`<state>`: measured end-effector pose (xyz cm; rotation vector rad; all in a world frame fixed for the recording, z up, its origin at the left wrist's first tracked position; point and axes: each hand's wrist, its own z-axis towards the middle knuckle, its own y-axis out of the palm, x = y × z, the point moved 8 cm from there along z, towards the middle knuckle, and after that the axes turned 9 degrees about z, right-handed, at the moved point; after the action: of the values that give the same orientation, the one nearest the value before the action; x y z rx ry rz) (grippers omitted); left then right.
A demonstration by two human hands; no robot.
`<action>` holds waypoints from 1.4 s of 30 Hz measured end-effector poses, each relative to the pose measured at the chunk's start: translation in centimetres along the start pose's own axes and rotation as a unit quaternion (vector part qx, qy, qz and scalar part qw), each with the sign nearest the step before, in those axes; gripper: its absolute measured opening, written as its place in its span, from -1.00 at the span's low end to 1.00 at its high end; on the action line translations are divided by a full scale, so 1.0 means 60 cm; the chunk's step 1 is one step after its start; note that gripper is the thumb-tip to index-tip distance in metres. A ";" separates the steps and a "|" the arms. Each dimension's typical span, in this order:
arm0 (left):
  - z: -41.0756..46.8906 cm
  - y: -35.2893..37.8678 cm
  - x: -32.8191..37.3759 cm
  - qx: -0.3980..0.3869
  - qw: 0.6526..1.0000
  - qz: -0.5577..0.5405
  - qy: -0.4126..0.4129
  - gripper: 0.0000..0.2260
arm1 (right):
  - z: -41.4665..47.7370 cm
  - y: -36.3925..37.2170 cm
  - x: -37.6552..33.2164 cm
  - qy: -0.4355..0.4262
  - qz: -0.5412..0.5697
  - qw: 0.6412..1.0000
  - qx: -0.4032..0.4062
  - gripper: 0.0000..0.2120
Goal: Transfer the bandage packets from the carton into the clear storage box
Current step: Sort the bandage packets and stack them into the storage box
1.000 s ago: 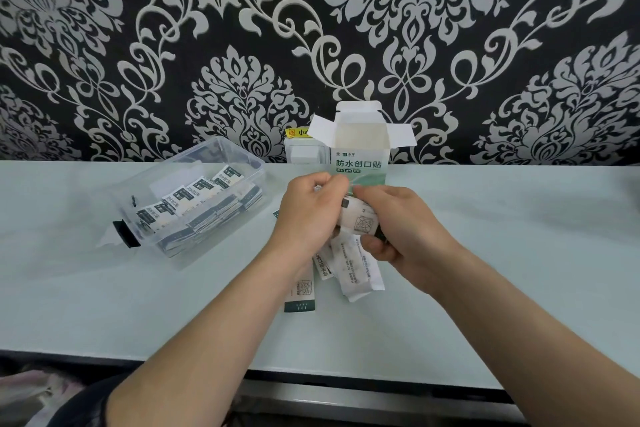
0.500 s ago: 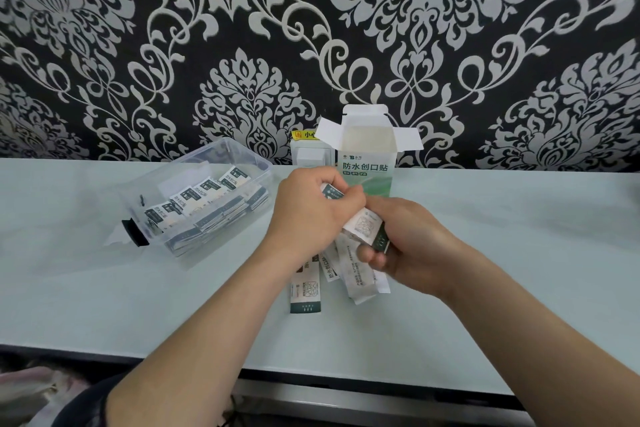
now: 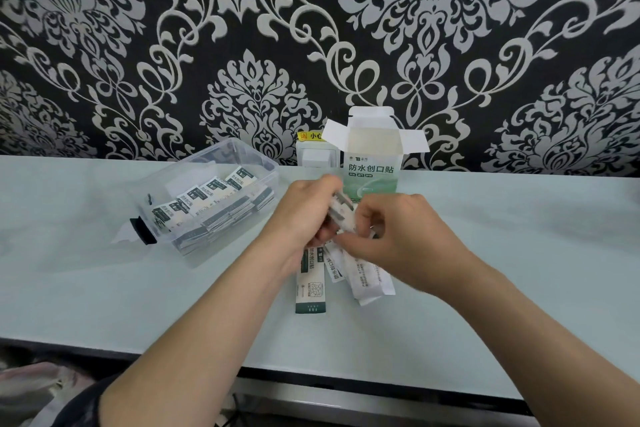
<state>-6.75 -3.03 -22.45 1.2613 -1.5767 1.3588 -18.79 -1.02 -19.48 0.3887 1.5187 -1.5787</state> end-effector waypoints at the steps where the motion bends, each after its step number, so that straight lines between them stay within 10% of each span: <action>1: -0.004 0.004 0.006 -0.029 0.999 -0.017 0.008 -0.68 | 0.002 -0.003 0.009 0.033 0.106 0.994 0.003 -0.69; 3: -0.011 0.006 0.031 -0.071 0.994 -0.031 0.081 -0.80 | 0.004 -0.008 0.028 0.098 0.318 0.943 0.001 -0.71; 8: -0.039 0.028 0.054 -0.123 0.938 0.205 0.250 -0.05 | -0.001 0.021 0.042 0.190 0.536 0.818 -0.087 -0.65; 20: -0.043 0.024 0.058 -0.033 0.899 0.297 0.320 -0.41 | -0.005 0.044 0.038 0.193 0.559 0.789 -0.165 -0.25; 30: -0.037 0.030 0.062 -0.025 0.904 0.316 0.286 -0.37 | -0.006 0.034 0.050 0.231 0.552 0.793 -0.116 -0.61; 36: -0.009 0.029 0.011 -0.038 0.883 0.430 0.181 -0.10 | 0.002 -0.034 0.091 0.201 0.240 0.949 0.028 -0.81; 42: 0.000 0.051 -0.026 -0.045 0.797 0.586 0.138 -0.29 | -0.008 -0.038 0.112 0.205 0.111 0.972 0.021 -0.73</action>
<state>-9.23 -2.72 -24.84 -0.1701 -2.2364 1.9797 -24.44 -3.38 -23.10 0.9238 1.6798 -1.4090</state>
